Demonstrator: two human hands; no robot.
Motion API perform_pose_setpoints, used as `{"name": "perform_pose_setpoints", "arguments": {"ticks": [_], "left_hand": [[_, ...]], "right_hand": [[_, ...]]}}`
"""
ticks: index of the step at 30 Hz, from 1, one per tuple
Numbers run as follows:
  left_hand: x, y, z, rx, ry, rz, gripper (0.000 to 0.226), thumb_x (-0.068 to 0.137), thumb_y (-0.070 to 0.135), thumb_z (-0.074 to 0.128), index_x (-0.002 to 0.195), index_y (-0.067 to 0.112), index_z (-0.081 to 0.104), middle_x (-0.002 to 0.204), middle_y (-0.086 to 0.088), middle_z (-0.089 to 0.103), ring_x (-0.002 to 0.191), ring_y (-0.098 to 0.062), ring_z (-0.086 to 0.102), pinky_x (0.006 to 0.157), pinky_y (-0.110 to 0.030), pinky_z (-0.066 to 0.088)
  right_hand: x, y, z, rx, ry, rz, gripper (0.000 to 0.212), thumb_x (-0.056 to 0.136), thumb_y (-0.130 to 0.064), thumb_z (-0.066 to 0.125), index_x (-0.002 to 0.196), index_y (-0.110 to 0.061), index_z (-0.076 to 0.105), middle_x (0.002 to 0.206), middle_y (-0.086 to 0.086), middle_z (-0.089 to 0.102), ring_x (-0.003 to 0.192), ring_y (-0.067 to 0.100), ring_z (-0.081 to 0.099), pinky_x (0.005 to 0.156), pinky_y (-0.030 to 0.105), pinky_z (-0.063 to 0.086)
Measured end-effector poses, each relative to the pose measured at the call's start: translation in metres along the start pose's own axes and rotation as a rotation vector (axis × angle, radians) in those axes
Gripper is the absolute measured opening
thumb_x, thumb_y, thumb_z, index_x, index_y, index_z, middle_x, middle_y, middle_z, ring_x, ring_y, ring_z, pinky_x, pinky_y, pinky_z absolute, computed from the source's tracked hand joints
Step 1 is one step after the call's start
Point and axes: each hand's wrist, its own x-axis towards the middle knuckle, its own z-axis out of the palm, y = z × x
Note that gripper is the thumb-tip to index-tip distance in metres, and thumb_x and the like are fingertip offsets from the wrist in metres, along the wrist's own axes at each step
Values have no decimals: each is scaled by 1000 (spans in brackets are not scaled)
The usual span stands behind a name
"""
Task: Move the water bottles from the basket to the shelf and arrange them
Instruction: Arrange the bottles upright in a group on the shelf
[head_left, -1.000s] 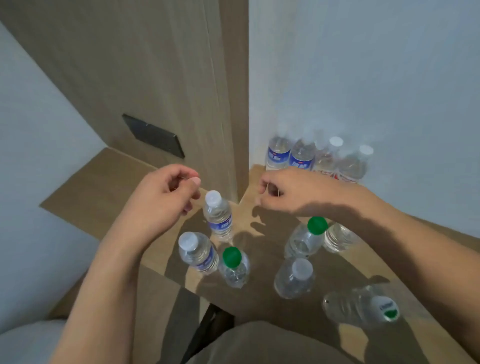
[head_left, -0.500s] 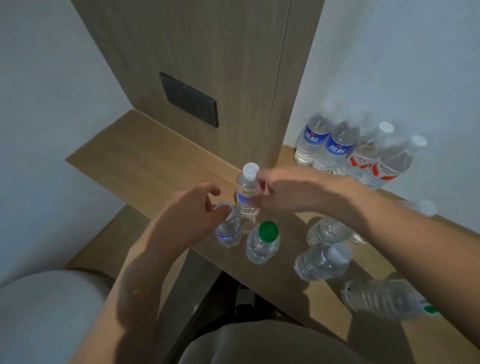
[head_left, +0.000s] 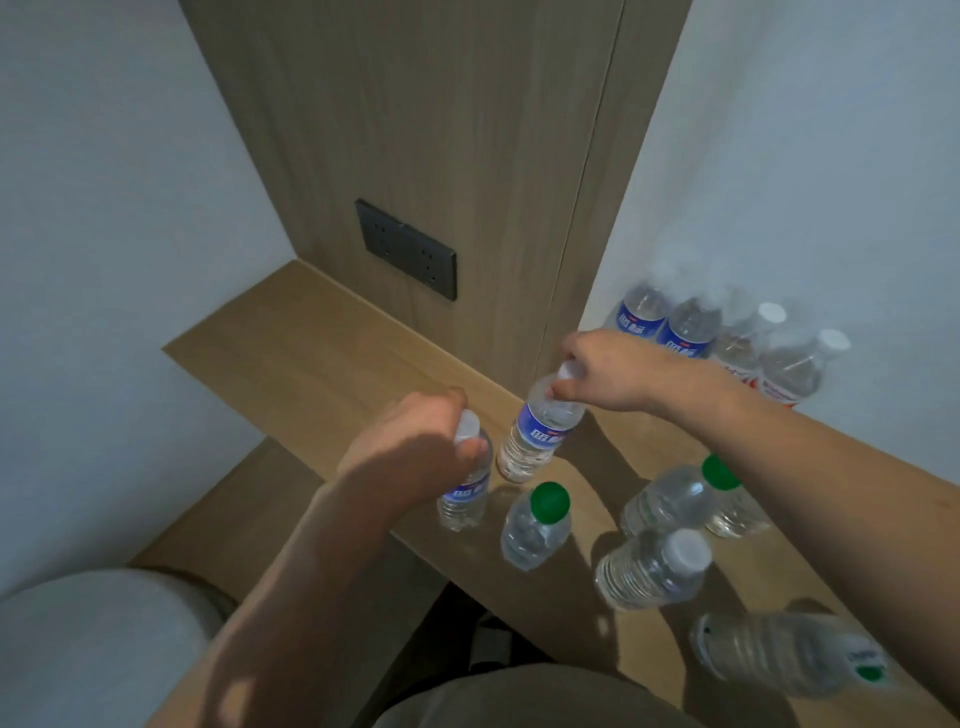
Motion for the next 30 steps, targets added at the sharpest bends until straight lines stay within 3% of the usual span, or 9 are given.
{"name": "perform_pose_setpoints", "arguments": {"ticks": [4, 6, 10, 14, 17, 21, 25, 28, 30], "left_hand": [[22, 25, -35, 177, 78, 130, 33, 86, 52, 57, 84, 20, 55, 85, -5, 63, 76, -25, 58, 60, -34, 46], [35, 47, -50, 229, 123, 188, 39, 84, 56, 59, 75, 20, 50, 80, -6, 60, 73, -27, 57, 56, -33, 38], [56, 102, -77, 270, 170, 296, 38, 84, 58, 60, 75, 21, 53, 73, 0, 55, 67, -19, 55, 52, -30, 37], [73, 146, -104, 303, 254, 390, 46, 84, 58, 60, 63, 20, 44, 65, 1, 48, 65, -24, 51, 51, -31, 31], [83, 175, -126, 301, 297, 441, 50, 85, 56, 60, 61, 14, 48, 63, -4, 48, 66, -30, 51, 53, -33, 33], [91, 207, -145, 285, 341, 508, 52, 85, 54, 61, 59, 12, 46, 61, -7, 48, 59, -24, 47, 50, -32, 28], [103, 218, -142, 323, 307, 522, 45, 86, 53, 60, 70, 11, 52, 71, -8, 56, 68, -29, 51, 57, -34, 38], [119, 213, -124, 379, 228, 538, 39, 89, 49, 59, 99, 12, 63, 100, -13, 66, 92, -34, 59, 71, -34, 46], [129, 209, -103, 416, 140, 539, 36, 91, 45, 57, 112, 16, 60, 111, -13, 65, 101, -35, 60, 78, -35, 49]], "right_hand": [[-21, 31, -29, 85, 90, 128, 41, 84, -51, 61, 75, -13, 51, 61, 3, 62, 46, 17, 62, 50, 28, 45], [-32, 47, -42, 70, 138, 202, 42, 81, -51, 62, 71, -10, 58, 53, 6, 63, 37, 16, 60, 47, 26, 46], [-57, 81, -71, 80, 211, 309, 41, 79, -44, 63, 68, -5, 61, 52, 8, 65, 42, 21, 64, 52, 31, 55], [-80, 111, -104, 87, 271, 378, 43, 79, -45, 64, 73, -2, 64, 55, 9, 68, 39, 19, 62, 51, 27, 53], [-93, 123, -134, 64, 329, 381, 44, 78, -45, 64, 72, -1, 65, 57, 11, 69, 41, 20, 63, 51, 28, 53], [-104, 134, -166, 38, 368, 363, 45, 79, -46, 65, 72, -1, 66, 59, 11, 70, 43, 21, 64, 52, 29, 54], [-108, 141, -169, 32, 377, 344, 45, 80, -47, 65, 73, -2, 65, 61, 11, 70, 46, 23, 65, 53, 30, 54], [-98, 147, -147, 42, 342, 317, 46, 81, -49, 64, 72, -4, 62, 60, 11, 70, 46, 20, 66, 53, 30, 53], [-85, 154, -119, 74, 308, 318, 46, 80, -49, 65, 73, -4, 63, 59, 9, 69, 43, 17, 65, 52, 28, 51]]}}
